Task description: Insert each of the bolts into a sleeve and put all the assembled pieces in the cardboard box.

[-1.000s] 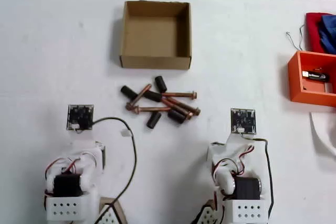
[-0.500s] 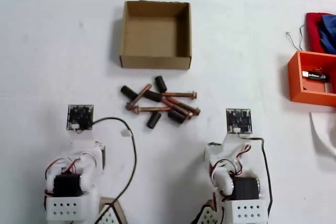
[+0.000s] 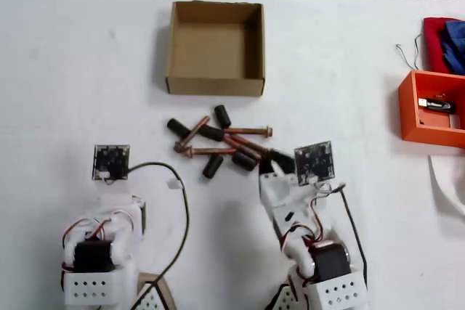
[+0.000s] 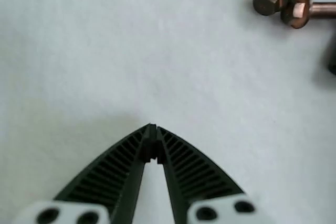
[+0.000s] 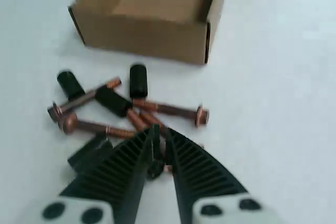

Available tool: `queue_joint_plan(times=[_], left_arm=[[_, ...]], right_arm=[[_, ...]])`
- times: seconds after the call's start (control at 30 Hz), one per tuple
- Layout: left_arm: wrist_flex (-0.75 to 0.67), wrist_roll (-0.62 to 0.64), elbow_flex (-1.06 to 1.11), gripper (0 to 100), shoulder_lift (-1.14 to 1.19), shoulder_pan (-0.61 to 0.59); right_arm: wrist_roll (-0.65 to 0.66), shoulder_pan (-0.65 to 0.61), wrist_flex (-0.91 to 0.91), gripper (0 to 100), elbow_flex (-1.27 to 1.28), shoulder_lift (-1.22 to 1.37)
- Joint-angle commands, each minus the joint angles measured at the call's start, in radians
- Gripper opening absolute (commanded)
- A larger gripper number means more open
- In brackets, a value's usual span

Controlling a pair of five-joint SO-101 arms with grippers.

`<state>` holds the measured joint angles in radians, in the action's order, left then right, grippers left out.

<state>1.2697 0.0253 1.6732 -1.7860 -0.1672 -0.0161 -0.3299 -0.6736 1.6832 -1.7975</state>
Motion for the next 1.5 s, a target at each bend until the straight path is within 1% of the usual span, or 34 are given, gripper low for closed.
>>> queue_joint_plan(times=[0.0, 0.07, 0.13, 0.23, 0.3, 0.37, 0.5, 0.6, 0.7, 0.83, 0.93, 1.03, 1.1, 1.17, 1.37, 1.43, 1.47], left_arm=[[0.002, -0.002, 0.022, 3, -0.011, 0.000], [0.002, -0.002, 0.022, 3, -0.011, 0.000], [0.002, -0.002, 0.022, 3, -0.011, 0.000], [0.002, -0.002, 0.022, 3, -0.011, 0.000], [0.002, -0.002, 0.022, 3, -0.011, 0.000], [0.002, -0.002, 0.022, 3, -0.011, 0.000], [0.002, -0.002, 0.022, 3, -0.011, 0.000], [0.002, -0.002, 0.022, 3, -0.011, 0.000], [0.002, -0.002, 0.022, 3, -0.011, 0.000], [0.002, -0.002, 0.022, 3, -0.011, 0.000], [0.002, -0.002, 0.022, 3, -0.011, 0.000], [0.002, -0.002, 0.022, 3, -0.011, 0.000], [0.002, -0.002, 0.022, 3, -0.011, 0.000], [0.002, -0.002, 0.022, 3, -0.011, 0.000], [0.002, -0.002, 0.022, 3, -0.011, 0.000], [0.002, -0.002, 0.022, 3, -0.011, 0.000], [0.002, -0.002, 0.022, 3, -0.011, 0.000]], right_arm=[[0.101, 0.027, 0.113, 2.4, -0.017, -0.002], [0.180, 0.077, 0.111, 2.4, -0.074, -0.002], [0.239, 0.154, 0.113, 2.4, -0.130, -0.002], [0.319, 0.222, 0.101, 2.4, -0.199, -0.001], [0.388, 0.254, 0.039, 2.4, -0.259, -0.001], [0.440, 0.278, -0.071, 2.4, -0.364, -0.001], [0.454, 0.280, -0.229, 2.4, -0.620, 0.001], [0.463, 0.214, -0.334, 2.4, -0.786, 0.044], [0.463, 0.194, -0.463, 2.4, -0.936, 0.213], [0.485, 0.197, -0.671, 2.4, -1.172, 0.618], [0.476, 0.196, -0.802, 2.4, -1.327, 0.932], [0.476, 0.194, -0.898, 2.4, -1.444, 1.133], [0.477, 0.189, -0.892, 2.4, -1.452, 1.234], [0.483, 0.140, -0.865, 2.4, -1.439, 1.336], [0.483, -0.077, -0.791, 2.4, -1.422, 1.643], [0.491, -0.130, -0.743, 2.5, -1.425, 1.728], [0.516, -0.145, -0.716, 2.8, -1.425, 1.765]])
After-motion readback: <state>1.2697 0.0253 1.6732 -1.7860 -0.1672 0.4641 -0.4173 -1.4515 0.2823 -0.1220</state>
